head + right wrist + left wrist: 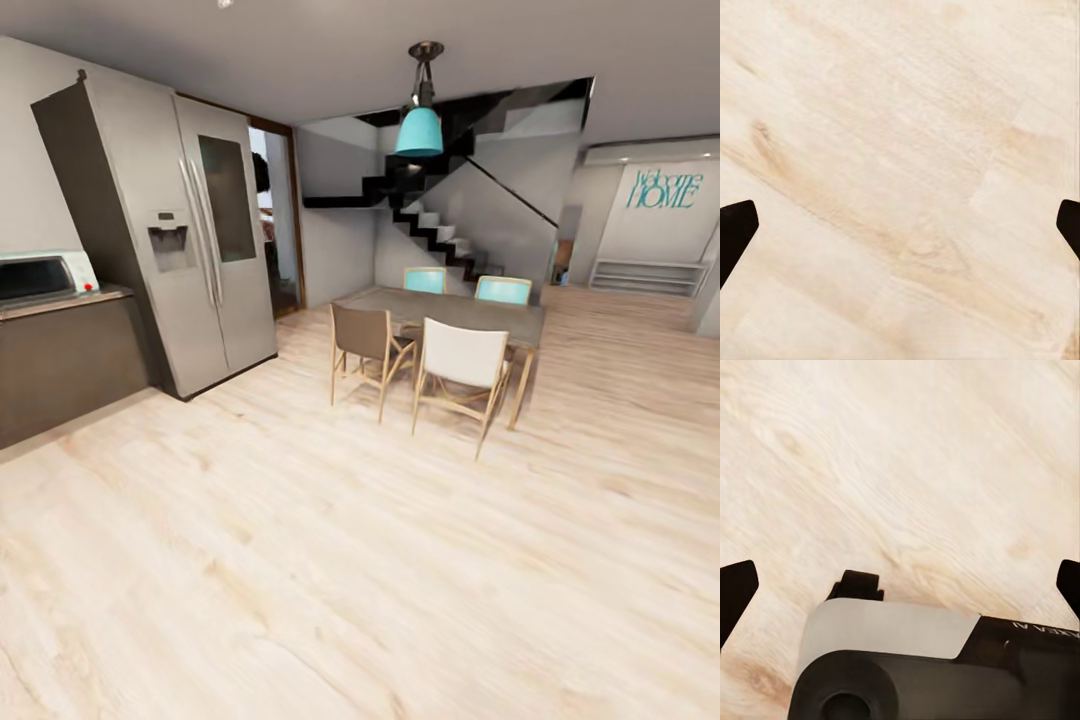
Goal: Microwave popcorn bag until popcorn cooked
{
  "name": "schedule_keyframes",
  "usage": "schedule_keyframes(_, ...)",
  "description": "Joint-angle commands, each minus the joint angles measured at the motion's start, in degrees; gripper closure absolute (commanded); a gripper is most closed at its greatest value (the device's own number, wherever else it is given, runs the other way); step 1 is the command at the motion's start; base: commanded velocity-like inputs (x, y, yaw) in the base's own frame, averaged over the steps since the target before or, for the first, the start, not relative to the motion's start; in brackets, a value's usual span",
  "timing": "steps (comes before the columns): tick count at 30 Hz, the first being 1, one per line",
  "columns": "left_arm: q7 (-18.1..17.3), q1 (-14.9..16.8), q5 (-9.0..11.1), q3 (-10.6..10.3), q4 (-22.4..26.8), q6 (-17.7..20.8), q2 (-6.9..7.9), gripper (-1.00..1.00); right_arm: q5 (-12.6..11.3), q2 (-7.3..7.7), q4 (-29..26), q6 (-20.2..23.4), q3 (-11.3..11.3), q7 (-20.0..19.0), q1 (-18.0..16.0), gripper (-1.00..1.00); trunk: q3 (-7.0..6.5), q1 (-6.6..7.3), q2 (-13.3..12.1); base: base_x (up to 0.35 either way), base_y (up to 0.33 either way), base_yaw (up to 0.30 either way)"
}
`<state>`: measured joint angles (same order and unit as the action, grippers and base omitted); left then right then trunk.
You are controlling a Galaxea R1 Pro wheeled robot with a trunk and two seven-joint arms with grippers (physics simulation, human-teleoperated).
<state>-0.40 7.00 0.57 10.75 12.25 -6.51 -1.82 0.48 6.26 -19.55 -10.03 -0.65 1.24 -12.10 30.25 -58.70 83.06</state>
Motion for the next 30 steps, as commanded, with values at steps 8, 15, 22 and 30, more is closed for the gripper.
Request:
schedule_keyframes(8,-0.04,0.04,0.06,0.23,-0.03,-0.17,-0.02,-1.0,0.05,-0.44,0.03,-0.16,0.14,2.2,-0.11,-1.0,0.13,-0.03,0.02,0.342,0.0,0.07)
schedule_keyframes(15,-0.04,0.04,0.08,0.22,-0.04,-0.17,-0.01,-1.0,0.05,-0.72,0.04,-0.16,0.12,4.51,-0.12,-1.0,0.35,-0.03,0.02,0.342,0.0,0.25)
schedule_keyframes(22,-0.04,0.04,0.09,0.23,-0.03,-0.17,-0.01,-1.0,0.05,-0.85,0.04,-0.16,0.12,5.15,-0.12,-1.0,0.67,-0.03,0.02,0.342,0.0,0.247)
schedule_keyframes(30,-0.04,0.04,0.13,0.31,-0.05,-0.17,0.02,-1.0,0.05,-1.37,0.04,-0.16,0.09,6.26,-0.12,-1.0,1.2,-0.03,0.02,0.342,0.041,0.198)
